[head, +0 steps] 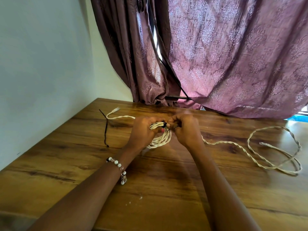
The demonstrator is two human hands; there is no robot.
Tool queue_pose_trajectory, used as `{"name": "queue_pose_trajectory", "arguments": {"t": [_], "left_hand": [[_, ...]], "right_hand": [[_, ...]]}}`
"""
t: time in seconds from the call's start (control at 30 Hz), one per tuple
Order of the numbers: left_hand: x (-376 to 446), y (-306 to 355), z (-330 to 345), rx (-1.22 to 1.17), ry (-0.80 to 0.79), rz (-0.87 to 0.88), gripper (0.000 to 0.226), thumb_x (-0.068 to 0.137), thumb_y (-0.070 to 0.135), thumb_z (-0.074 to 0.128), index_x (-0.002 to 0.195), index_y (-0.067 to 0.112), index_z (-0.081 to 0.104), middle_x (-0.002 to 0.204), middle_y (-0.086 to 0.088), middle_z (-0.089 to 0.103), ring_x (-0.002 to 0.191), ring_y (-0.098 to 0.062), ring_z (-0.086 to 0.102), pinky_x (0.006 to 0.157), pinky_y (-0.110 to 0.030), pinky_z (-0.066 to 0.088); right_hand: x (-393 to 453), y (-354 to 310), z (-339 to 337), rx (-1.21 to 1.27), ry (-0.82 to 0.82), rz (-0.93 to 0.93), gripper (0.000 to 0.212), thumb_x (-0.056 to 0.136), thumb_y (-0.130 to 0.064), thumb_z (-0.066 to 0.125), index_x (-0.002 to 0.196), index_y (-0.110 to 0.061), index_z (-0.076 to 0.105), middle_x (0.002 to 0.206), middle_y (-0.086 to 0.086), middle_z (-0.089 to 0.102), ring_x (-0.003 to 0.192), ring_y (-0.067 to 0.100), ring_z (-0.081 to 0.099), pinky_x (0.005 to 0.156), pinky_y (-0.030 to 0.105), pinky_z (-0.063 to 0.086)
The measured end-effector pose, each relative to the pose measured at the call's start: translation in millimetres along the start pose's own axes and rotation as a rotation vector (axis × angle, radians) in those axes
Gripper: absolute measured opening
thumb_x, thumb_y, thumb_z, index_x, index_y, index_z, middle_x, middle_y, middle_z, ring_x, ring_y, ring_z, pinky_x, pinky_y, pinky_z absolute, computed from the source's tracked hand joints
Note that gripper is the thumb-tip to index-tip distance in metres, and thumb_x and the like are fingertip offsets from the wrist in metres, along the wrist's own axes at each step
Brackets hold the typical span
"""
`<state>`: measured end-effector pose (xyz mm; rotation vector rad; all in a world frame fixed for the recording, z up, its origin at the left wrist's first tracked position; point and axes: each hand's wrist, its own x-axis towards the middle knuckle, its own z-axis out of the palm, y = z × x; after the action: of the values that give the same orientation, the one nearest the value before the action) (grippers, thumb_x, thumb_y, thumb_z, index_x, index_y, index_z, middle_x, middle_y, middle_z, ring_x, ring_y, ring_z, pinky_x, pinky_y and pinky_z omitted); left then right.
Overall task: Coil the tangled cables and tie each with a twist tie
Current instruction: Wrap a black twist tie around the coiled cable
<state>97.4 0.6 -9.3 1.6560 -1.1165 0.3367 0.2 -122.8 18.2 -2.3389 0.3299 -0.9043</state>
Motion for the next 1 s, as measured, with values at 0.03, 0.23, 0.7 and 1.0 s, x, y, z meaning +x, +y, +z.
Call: {"name": "queue_pose_trajectory", "arguments": {"t": [0.03, 0.23, 0.7, 1.0], "left_hand": [[0.2, 0.1, -0.1, -0.006, -0.006, -0.005, 0.036, 0.071, 0.01, 0.08, 0.106, 0.01, 0.072, 0.102, -0.004, 0.073, 0.094, -0.012, 0.068, 0.085, -0.022, 0.052], [1.7, 5.2, -0.5, -0.105, 0.033, -0.092, 0.032, 0.072, 0.008, 0.079, 0.103, 0.009, 0.073, 0.098, -0.003, 0.074, 0.089, -0.004, 0.067, 0.082, -0.016, 0.051], [-1.3, 7.8, 6.2, -0.136, 0.116, -0.258, 0.027, 0.073, 0.01, 0.079, 0.1, 0.013, 0.074, 0.092, -0.001, 0.074, 0.084, -0.01, 0.069, 0.078, -0.03, 0.057], [-0.9, 8.6, 3.6, -0.087, 0.054, -0.185, 0.03, 0.072, 0.011, 0.08, 0.102, 0.01, 0.073, 0.096, -0.002, 0.074, 0.086, -0.008, 0.068, 0.078, -0.02, 0.055]], "right_hand": [[0.1, -0.2, -0.1, -0.027, 0.001, -0.018, 0.011, 0.08, 0.007, 0.065, 0.085, -0.001, 0.071, 0.076, 0.002, 0.068, 0.066, 0.008, 0.059, 0.063, 0.019, 0.049], [-1.7, -5.0, -3.4, 0.002, 0.082, -0.125, 0.011, 0.079, 0.002, 0.07, 0.087, -0.004, 0.074, 0.074, -0.007, 0.063, 0.062, -0.005, 0.053, 0.058, 0.003, 0.039], [-6.2, -10.5, 8.0, 0.049, 0.204, -0.002, 0.021, 0.072, 0.012, 0.062, 0.082, -0.003, 0.073, 0.068, -0.004, 0.063, 0.059, 0.004, 0.056, 0.055, 0.003, 0.041], [-1.3, -3.2, 7.1, -0.147, 0.14, -0.237, 0.016, 0.059, 0.008, 0.053, 0.063, -0.004, 0.063, 0.054, 0.002, 0.054, 0.048, 0.011, 0.039, 0.044, 0.021, 0.025]]}}
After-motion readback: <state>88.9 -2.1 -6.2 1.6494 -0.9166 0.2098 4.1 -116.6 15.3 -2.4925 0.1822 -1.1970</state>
